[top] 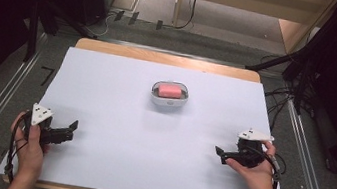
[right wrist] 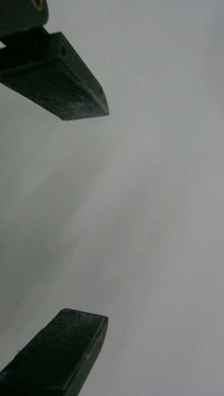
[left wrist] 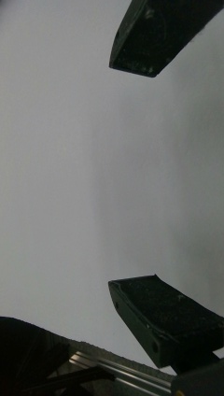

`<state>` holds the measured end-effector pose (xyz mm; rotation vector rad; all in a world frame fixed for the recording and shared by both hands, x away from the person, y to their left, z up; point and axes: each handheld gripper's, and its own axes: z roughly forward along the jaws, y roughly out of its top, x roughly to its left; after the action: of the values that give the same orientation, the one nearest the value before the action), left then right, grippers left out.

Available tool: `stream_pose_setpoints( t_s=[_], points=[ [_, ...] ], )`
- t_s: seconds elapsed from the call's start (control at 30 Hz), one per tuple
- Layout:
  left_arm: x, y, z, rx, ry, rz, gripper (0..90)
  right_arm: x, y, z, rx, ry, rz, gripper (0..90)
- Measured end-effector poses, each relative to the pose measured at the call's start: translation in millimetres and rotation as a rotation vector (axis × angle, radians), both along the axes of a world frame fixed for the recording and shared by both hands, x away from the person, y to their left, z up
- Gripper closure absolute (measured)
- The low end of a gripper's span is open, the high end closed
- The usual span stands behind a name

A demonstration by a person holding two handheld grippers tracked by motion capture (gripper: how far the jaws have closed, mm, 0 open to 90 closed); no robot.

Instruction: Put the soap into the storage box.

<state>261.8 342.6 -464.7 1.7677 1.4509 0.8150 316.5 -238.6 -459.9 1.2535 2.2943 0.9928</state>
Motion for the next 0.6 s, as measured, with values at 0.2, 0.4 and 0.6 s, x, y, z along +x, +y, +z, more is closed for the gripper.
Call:
stream_pose_setpoints(
  t_s=[0.2,0.4,0.6],
  points=[
    [0.0,-0.3,-0.2,0.002,-0.002,0.003,0.0,-8.7,-12.5,-4.1,0.02,-0.014,-0.023,2.4],
    [-0.2,-0.5,0.0,0.006,0.0,0.004,0.0,-16.5,-23.6,-8.8,0.029,-0.018,-0.054,2.4],
    [-0.2,-0.4,0.0,0.006,0.0,0.004,0.0,-24.1,-37.6,-12.8,0.034,-0.023,-0.088,2.5]
  ],
)
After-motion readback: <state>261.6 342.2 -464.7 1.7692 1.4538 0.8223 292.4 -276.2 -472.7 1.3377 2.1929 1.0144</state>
